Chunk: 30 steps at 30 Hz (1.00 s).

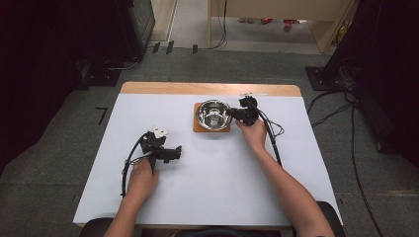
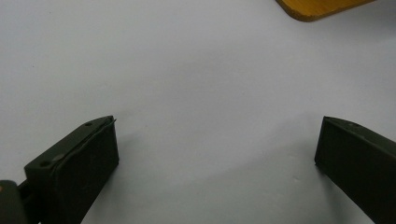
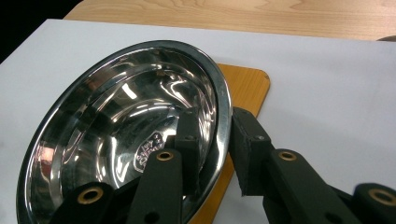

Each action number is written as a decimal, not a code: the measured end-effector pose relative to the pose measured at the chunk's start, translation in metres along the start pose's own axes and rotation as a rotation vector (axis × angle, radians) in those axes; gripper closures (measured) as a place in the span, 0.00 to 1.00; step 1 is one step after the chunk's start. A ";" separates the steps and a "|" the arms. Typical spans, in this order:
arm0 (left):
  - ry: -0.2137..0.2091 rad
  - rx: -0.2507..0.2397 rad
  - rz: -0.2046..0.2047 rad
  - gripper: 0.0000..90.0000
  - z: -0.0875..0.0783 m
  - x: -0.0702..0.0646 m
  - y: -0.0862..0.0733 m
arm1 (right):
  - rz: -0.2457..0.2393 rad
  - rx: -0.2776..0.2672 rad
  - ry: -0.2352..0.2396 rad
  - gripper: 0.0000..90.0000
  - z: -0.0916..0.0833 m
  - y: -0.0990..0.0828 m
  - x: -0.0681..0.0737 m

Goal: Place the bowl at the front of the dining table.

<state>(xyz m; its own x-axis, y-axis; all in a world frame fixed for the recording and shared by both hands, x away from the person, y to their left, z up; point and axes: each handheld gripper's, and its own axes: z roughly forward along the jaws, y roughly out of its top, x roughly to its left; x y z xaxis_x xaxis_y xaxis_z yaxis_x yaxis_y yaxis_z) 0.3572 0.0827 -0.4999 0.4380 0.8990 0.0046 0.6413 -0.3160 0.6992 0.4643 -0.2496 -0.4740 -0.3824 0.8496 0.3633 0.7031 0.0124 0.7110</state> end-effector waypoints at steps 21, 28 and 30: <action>0.000 0.000 0.000 0.00 0.000 0.000 0.000 | 0.046 -0.030 -0.013 0.91 0.003 0.000 0.000; 0.000 0.000 0.000 0.00 0.000 0.000 0.000 | 0.075 -0.059 -0.019 0.91 0.007 0.001 0.000; 0.000 0.000 0.000 0.00 0.000 0.000 0.000 | 0.078 -0.070 -0.020 0.91 0.009 0.001 0.001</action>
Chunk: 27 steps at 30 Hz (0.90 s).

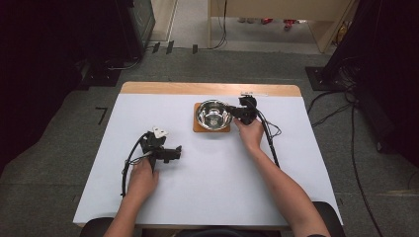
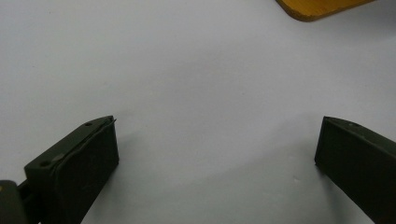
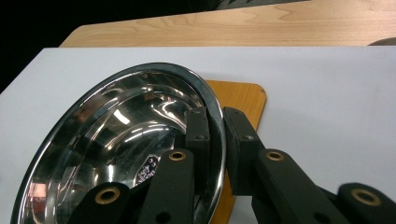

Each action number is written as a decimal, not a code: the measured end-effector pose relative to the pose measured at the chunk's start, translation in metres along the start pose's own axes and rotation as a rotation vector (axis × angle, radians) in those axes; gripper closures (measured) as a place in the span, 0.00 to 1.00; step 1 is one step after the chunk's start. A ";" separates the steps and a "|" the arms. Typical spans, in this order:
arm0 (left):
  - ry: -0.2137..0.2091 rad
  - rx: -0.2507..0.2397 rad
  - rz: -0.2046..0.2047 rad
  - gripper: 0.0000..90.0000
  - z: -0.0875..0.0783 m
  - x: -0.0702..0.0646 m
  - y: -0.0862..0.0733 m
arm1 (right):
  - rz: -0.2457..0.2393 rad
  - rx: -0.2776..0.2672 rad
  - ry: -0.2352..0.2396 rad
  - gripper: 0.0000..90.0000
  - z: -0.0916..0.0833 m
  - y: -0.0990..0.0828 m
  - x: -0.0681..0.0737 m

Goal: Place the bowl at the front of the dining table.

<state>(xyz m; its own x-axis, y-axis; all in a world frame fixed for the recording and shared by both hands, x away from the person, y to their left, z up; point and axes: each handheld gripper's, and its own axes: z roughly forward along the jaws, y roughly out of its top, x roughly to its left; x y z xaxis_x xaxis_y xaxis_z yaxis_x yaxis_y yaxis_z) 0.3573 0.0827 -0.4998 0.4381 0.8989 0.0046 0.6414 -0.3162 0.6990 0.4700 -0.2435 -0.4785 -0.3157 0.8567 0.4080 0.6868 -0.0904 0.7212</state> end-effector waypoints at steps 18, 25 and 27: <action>0.000 0.000 0.000 0.00 0.000 0.000 0.000 | -0.006 0.004 0.005 0.79 -0.001 0.001 -0.003; 0.000 0.000 0.000 0.00 0.000 0.000 0.000 | -0.025 0.015 0.049 0.60 -0.007 0.003 -0.004; 0.000 0.000 0.000 0.00 0.000 0.000 0.000 | -0.042 0.025 0.055 0.56 -0.009 0.003 -0.004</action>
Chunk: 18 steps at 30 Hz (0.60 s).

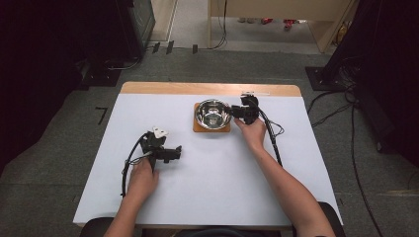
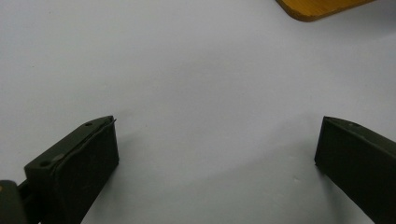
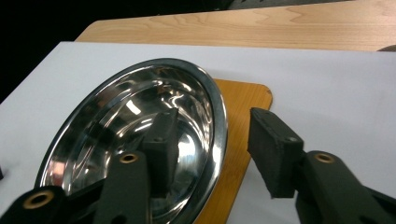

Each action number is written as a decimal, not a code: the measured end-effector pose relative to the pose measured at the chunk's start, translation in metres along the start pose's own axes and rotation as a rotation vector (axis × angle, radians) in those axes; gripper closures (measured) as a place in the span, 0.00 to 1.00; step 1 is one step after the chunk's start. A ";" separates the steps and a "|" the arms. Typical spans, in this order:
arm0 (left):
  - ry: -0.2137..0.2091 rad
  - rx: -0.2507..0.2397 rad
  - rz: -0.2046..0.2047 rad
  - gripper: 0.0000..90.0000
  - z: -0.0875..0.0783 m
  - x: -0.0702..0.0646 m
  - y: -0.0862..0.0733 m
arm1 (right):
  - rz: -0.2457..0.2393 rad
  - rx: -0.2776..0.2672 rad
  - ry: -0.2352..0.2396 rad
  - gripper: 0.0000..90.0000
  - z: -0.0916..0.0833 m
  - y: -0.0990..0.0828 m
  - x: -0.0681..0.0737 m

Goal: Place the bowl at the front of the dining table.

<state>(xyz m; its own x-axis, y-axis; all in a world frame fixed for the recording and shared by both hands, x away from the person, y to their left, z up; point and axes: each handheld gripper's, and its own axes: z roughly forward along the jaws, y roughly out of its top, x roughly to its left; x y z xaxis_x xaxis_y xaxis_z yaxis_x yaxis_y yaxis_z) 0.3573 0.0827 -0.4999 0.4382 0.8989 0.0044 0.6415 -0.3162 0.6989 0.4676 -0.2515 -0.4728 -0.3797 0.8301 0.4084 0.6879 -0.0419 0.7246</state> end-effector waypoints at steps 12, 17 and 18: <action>0.000 0.000 0.000 0.00 0.000 0.000 0.000 | -0.094 -0.007 0.005 0.51 -0.022 -0.001 0.008; 0.000 0.000 0.000 0.00 0.000 0.000 0.000 | -0.134 0.005 0.003 0.49 -0.028 -0.005 0.014; 0.000 0.000 0.000 0.00 0.000 0.000 0.000 | -0.149 -0.007 0.001 0.49 -0.030 -0.007 0.015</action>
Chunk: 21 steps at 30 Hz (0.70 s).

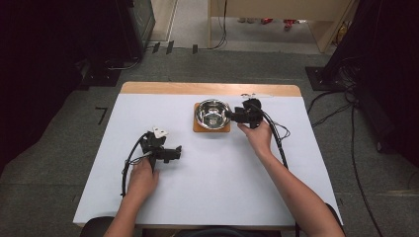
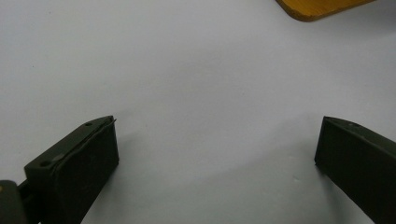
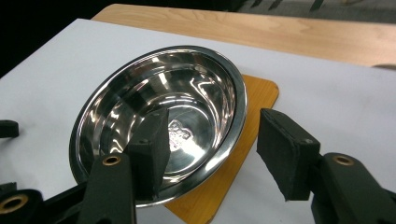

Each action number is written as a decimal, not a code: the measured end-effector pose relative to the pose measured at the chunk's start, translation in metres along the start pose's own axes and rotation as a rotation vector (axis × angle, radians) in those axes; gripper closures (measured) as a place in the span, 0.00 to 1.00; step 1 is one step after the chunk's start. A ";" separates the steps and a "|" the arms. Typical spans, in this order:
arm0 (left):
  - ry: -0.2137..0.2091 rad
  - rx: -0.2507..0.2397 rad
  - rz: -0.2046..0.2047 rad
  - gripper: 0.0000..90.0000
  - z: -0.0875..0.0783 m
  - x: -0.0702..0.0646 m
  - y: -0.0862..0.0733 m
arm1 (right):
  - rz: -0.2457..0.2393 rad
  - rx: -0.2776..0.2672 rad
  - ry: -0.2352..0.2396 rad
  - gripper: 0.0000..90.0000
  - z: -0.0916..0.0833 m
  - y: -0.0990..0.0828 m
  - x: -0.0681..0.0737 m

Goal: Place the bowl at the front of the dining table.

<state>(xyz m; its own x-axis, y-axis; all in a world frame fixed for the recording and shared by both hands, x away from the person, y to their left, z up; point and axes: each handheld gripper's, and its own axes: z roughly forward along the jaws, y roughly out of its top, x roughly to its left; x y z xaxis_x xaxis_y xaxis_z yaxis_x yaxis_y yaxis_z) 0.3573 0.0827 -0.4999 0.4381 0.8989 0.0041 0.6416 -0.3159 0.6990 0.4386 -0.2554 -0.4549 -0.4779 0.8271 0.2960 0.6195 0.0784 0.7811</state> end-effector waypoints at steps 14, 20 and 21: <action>-0.001 0.000 -0.001 0.00 0.000 0.000 0.000 | 0.004 -0.025 0.008 0.42 -0.018 -0.008 0.006; -0.001 0.001 -0.001 0.00 0.000 0.000 0.000 | -0.004 0.014 -0.014 0.35 -0.023 -0.010 0.009; -0.001 0.000 -0.001 0.00 0.000 0.000 0.000 | -0.009 0.025 -0.019 0.34 -0.023 -0.011 0.009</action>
<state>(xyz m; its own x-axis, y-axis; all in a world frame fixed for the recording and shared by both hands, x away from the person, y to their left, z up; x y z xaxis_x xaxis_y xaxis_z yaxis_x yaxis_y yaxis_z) 0.3574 0.0828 -0.4998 0.4378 0.8991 0.0029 0.6423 -0.3151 0.6987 0.4131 -0.2616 -0.4476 -0.4719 0.8367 0.2780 0.6308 0.1001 0.7694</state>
